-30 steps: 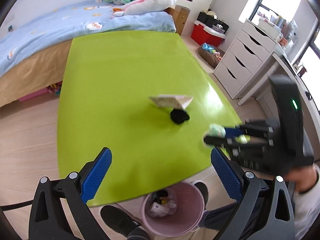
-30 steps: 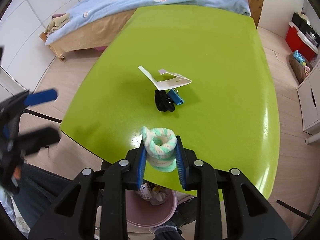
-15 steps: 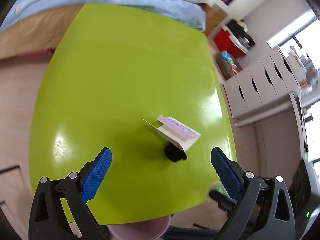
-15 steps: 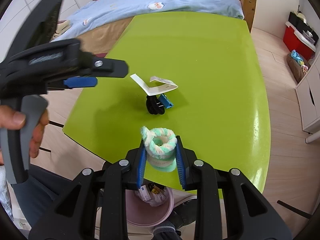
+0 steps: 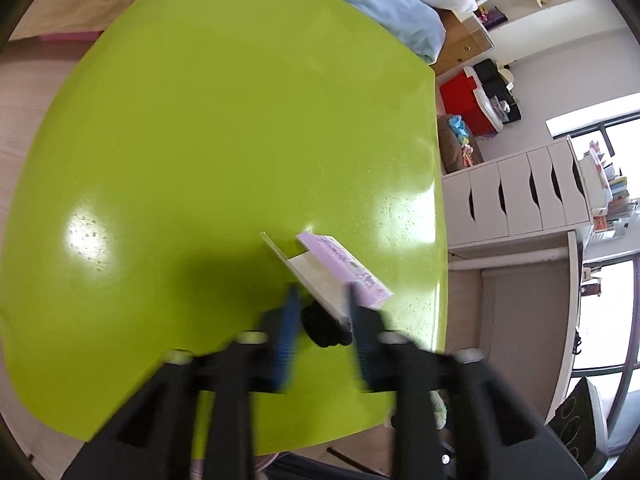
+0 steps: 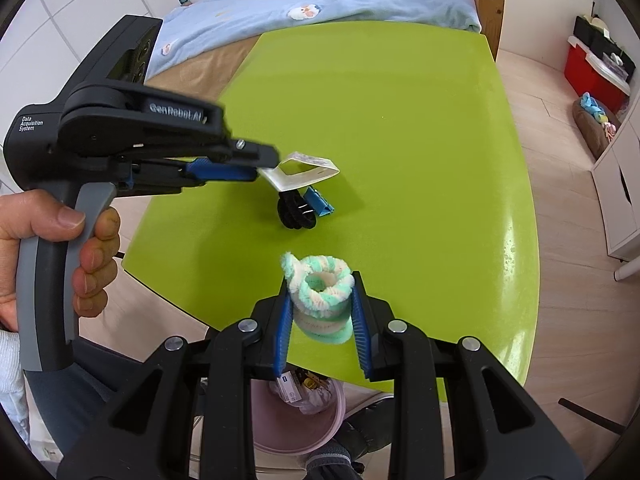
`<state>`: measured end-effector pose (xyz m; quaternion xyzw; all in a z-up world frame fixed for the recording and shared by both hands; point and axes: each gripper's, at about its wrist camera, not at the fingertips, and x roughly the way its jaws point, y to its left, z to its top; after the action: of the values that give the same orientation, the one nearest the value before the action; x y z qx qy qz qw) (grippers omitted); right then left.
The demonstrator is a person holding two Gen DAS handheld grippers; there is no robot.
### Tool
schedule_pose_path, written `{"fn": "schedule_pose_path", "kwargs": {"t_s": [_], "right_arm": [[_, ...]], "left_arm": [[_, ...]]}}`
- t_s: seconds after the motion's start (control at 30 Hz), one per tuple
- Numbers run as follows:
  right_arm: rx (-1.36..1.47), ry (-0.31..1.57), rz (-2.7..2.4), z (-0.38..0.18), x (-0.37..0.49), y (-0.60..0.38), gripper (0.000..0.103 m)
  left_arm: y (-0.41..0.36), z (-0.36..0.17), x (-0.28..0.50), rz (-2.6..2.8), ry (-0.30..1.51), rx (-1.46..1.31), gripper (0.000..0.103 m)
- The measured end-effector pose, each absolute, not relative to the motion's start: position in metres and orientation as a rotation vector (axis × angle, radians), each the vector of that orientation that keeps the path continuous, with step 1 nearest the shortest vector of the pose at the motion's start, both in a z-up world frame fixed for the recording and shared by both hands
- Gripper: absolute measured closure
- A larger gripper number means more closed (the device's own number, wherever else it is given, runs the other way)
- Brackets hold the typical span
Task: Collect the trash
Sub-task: 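Grasp the white printed card with the left gripper while the right gripper holds the sock, then carry the sock and card over the wastebasket and open both grippers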
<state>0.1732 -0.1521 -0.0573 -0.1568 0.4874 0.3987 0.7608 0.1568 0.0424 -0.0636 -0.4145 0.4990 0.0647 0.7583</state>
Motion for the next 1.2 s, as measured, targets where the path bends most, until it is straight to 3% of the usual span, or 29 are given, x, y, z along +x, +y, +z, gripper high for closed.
{"fn": "schedule_pose_path", "kwargs": {"t_s": [0.03,0.4,0.87,1.2], "right_arm": [[-0.341,1.061,0.868,-0.057,0.173,-0.152,0.076],[-0.347,1.042,0.873,-0.050,0.166,-0.154,0.076],[-0.363,0.961,0.919,-0.015,0.124,-0.166,0.076],[-0.369,0.908,0.957,-0.005,0.083,-0.182,0.076]], "left_arm": [[0.043,-0.063,0.156,0.140,1.075,-0.906,0.103],[0.035,-0.027,0.149,0.107,1.004,-0.735,0.103],[-0.002,0.033,0.082,0.054,0.927,-0.356,0.103],[-0.036,0.035,0.023,0.017,0.901,-0.203,0.103]]}}
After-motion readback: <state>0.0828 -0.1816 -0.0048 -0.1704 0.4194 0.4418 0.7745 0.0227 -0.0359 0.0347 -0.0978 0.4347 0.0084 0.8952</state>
